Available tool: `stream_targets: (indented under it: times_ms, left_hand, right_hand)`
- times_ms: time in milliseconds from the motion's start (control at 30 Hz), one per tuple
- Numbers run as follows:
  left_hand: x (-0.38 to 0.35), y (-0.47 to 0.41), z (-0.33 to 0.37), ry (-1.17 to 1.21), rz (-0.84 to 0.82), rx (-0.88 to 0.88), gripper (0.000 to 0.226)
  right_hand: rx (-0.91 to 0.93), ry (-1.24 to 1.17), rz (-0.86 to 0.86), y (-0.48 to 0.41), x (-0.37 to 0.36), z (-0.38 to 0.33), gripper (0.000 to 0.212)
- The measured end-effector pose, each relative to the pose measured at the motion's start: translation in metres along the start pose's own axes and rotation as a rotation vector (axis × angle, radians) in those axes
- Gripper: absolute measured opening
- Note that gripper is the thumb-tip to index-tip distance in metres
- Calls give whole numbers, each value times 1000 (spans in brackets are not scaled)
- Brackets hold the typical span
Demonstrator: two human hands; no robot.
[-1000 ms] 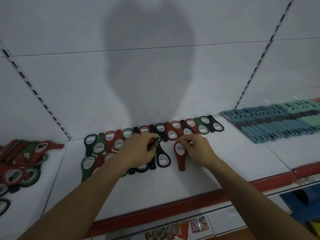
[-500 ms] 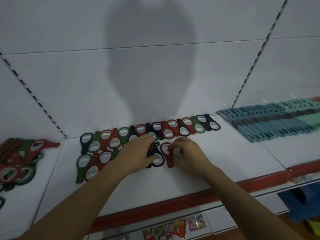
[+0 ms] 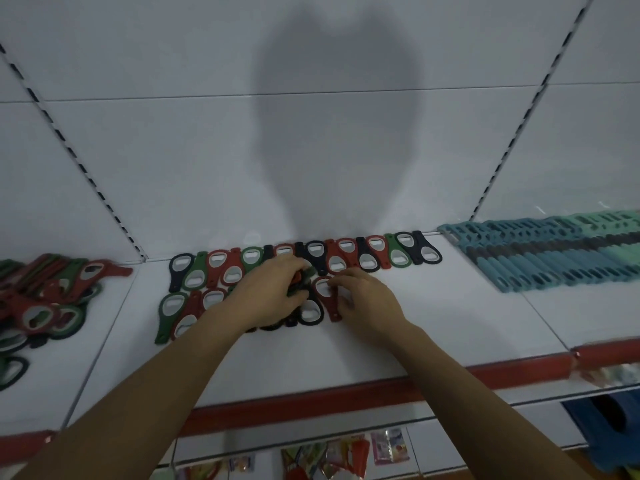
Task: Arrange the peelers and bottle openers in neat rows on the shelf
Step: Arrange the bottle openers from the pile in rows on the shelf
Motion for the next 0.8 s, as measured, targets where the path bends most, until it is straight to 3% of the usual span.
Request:
stream_targets:
  times_ms: [67, 167, 233, 300, 433, 567, 633, 700, 800]
  left_hand:
    - [11, 2, -3, 204, 73, 116, 16]
    - [5, 12, -9, 916, 134, 442, 8]
    - [-7, 16, 2, 1355, 138, 604, 21]
    - [-14, 11, 11, 1590, 148, 667, 37]
    - [-18, -3, 12, 1538, 235, 696, 47]
    - [-38, -10, 30, 1690, 62, 689, 37]
    - [-48, -9, 32, 1805, 53, 751, 39]
    - [-57, -4, 26, 1922, 87, 874, 27]
    - [-59, -1, 19, 2023, 103, 919, 12]
  right_hand:
    - [-16, -56, 21, 4, 5, -1, 38]
    - [-31, -316, 177, 11, 25, -7, 22]
    - [-43, -612, 165, 7, 29, -18, 20]
    - [-85, -840, 104, -3, 27, -22, 25]
    - [-101, -1015, 104, -22, 35, -12, 16]
    - [-236, -1144, 136, -30, 29, 7, 8]
    - [-331, -1201, 192, -28, 28, 22, 7]
    - [-382, -1163, 223, -22, 32, 38, 8]
    - [-404, -977, 191, -6, 38, 56, 10]
Point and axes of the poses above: each hand's wrist, its own y-axis away from the middle knuckle, its own x-axis out of the back of the hand, z = x × y, the point moved 9 cm from there along -y, towards the middle knuckle, and after that the axes turned 13 degrees about -y, right-handed, at the moved point
